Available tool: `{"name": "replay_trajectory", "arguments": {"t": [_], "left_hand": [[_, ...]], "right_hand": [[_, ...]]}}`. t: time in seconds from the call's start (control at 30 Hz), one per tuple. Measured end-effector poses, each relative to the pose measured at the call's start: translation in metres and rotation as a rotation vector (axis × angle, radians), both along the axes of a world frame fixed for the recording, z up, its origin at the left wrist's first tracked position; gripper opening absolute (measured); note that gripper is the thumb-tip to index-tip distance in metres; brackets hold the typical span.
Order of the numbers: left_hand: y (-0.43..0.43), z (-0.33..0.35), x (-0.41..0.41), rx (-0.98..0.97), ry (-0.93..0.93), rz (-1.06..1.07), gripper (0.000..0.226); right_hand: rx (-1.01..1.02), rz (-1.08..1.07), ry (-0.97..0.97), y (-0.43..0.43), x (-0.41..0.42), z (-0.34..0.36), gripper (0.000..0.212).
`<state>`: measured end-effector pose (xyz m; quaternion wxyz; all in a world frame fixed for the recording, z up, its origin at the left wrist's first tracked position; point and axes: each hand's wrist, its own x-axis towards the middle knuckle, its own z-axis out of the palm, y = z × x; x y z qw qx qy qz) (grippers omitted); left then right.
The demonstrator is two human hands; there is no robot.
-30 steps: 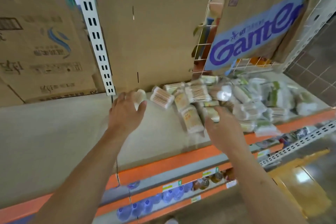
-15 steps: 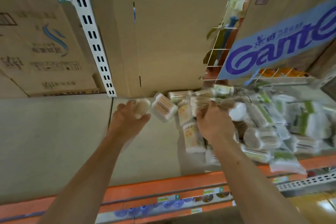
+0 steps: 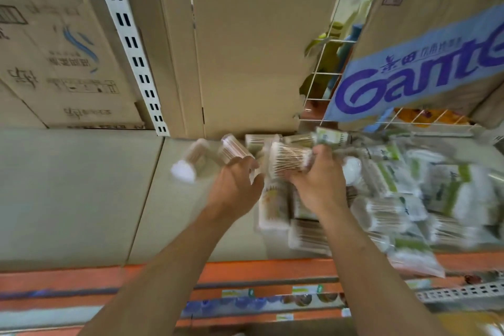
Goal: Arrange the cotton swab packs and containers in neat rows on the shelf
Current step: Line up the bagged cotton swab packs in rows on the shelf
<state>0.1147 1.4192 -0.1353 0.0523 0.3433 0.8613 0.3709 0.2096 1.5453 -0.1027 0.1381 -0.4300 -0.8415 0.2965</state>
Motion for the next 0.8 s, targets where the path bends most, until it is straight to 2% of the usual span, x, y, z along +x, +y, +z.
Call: {"name": "replay_trajectory", "arguments": {"t": [0.13, 0.27, 0.37, 0.43, 0.5, 0.57, 0.63, 0.8], "left_hand": [[0.007, -0.005, 0.008, -0.011, -0.11, -0.016, 0.022], [0.006, -0.001, 0.023, 0.048, -0.06, -0.006, 0.022], [0.002, 0.012, 0.047, 0.018, -0.035, -0.276, 0.019], [0.002, 0.018, 0.064, -0.101, 0.021, -0.451, 0.03], [0.003, 0.017, 0.076, -0.218, 0.142, -0.53, 0.045], [0.004, 0.014, 0.081, -0.277, 0.229, -0.555, 0.051], [0.003, 0.013, 0.082, -0.27, 0.252, -0.534, 0.042], [-0.005, 0.017, 0.079, -0.264, 0.161, -0.505, 0.035]], "right_hand": [[-0.024, 0.075, 0.103, -0.001, 0.014, 0.007, 0.045], [-0.066, 0.049, 0.189, 0.005, 0.028, 0.019, 0.06], [-0.029, 0.058, 0.2, 0.012, 0.038, 0.025, 0.058], [-0.028, 0.072, 0.197, 0.016, 0.04, 0.027, 0.053], [-0.072, 0.062, 0.218, 0.018, 0.042, 0.026, 0.05], [-0.107, 0.043, 0.243, 0.019, 0.045, 0.025, 0.048], [-0.131, 0.039, 0.272, 0.018, 0.047, 0.024, 0.041], [-0.128, 0.054, 0.34, 0.02, 0.055, 0.028, 0.022]]}}
